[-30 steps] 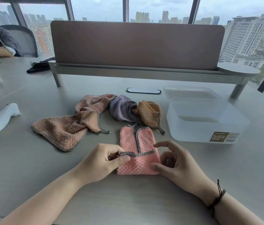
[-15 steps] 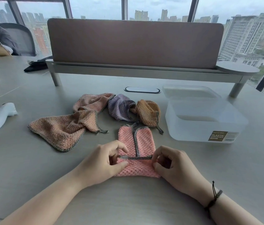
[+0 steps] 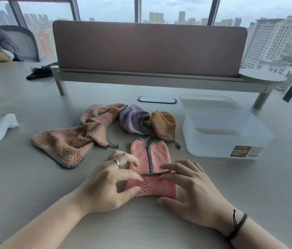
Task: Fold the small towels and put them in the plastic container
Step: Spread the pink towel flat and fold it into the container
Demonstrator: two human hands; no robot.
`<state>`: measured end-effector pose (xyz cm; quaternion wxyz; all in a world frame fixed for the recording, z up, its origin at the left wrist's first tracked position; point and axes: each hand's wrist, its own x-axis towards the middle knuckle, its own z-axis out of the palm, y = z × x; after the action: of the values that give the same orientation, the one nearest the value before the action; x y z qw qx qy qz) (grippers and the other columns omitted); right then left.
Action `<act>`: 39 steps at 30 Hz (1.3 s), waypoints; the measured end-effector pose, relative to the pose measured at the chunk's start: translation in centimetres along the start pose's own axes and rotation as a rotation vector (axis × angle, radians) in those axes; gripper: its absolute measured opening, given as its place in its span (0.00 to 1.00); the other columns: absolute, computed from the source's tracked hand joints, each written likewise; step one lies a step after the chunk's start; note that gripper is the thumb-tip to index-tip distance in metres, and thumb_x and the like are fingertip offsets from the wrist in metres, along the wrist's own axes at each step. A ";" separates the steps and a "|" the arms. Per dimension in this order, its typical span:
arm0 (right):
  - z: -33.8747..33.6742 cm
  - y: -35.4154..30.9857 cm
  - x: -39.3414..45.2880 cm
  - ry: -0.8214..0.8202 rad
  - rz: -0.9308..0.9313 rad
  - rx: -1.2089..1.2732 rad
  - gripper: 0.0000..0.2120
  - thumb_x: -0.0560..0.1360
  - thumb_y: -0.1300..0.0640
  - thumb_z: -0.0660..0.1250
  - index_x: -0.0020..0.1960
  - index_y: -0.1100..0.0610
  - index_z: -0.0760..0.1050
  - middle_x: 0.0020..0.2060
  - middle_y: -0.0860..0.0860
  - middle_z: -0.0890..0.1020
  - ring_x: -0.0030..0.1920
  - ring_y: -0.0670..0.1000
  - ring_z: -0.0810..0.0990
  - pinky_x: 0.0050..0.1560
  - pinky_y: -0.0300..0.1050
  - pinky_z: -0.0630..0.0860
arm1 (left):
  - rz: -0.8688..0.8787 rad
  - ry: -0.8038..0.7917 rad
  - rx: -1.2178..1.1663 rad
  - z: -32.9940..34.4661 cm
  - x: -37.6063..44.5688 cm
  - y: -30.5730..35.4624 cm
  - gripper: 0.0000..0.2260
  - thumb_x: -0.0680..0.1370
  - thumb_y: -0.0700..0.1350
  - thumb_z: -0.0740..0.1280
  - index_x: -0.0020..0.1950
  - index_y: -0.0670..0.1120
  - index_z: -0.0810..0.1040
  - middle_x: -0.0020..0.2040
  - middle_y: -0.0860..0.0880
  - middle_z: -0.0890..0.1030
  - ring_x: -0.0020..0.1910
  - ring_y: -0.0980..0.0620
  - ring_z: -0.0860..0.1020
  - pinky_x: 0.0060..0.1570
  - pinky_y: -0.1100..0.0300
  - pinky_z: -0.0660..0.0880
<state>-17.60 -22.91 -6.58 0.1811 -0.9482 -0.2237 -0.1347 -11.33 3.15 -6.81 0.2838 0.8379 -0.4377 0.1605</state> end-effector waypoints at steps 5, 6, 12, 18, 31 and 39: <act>0.3 -0.1 0.2 -0.051 -0.014 -0.024 0.25 0.71 0.29 0.64 0.61 0.43 0.77 0.60 0.35 0.78 0.61 0.40 0.74 0.62 0.42 0.70 | 0.040 -0.119 0.067 -0.1 0.0 0.4 0.20 0.71 0.64 0.73 0.55 0.53 0.84 0.55 0.58 0.80 0.57 0.56 0.76 0.56 0.53 0.75; 0.2 -0.1 0.2 -0.045 -0.011 -0.026 0.24 0.71 0.30 0.64 0.61 0.42 0.77 0.60 0.35 0.78 0.61 0.40 0.74 0.61 0.42 0.70 | 0.041 -0.129 0.082 -0.1 0.0 0.4 0.21 0.71 0.65 0.72 0.55 0.53 0.84 0.55 0.58 0.80 0.57 0.57 0.77 0.56 0.52 0.74; 0.5 -0.2 0.1 -0.023 -0.016 -0.071 0.18 0.74 0.39 0.65 0.61 0.45 0.77 0.59 0.37 0.79 0.59 0.42 0.76 0.58 0.42 0.73 | 0.016 -0.109 0.126 0.0 0.0 0.3 0.17 0.71 0.57 0.73 0.56 0.51 0.83 0.54 0.57 0.82 0.54 0.58 0.79 0.56 0.55 0.75; 0.6 0.1 0.0 0.013 -0.042 -0.077 0.15 0.77 0.51 0.62 0.62 0.47 0.76 0.57 0.39 0.81 0.57 0.44 0.79 0.57 0.42 0.75 | -0.029 -0.072 0.137 0.3 0.0 0.3 0.12 0.70 0.49 0.70 0.52 0.49 0.84 0.52 0.56 0.84 0.51 0.56 0.80 0.51 0.55 0.77; 0.8 0.5 0.5 0.181 0.128 0.105 0.18 0.69 0.35 0.67 0.54 0.44 0.78 0.41 0.41 0.81 0.44 0.39 0.72 0.44 0.38 0.72 | -0.214 0.107 -0.158 0.4 0.4 -0.6 0.14 0.79 0.57 0.65 0.43 0.48 0.82 0.38 0.58 0.81 0.39 0.63 0.77 0.40 0.70 0.70; 1.2 0.6 2.1 0.238 0.344 0.295 0.18 0.67 0.36 0.69 0.47 0.48 0.80 0.36 0.44 0.81 0.39 0.44 0.80 0.43 0.43 0.76 | -0.416 0.160 -0.303 1.1 1.2 -1.1 0.15 0.73 0.63 0.67 0.42 0.52 0.82 0.29 0.55 0.80 0.25 0.58 0.73 0.28 0.58 0.70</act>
<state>-15.32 -22.12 -7.17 0.3629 -0.9130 -0.0536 -0.1783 -9.71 2.26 -7.45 0.4665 0.8425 -0.2513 0.0971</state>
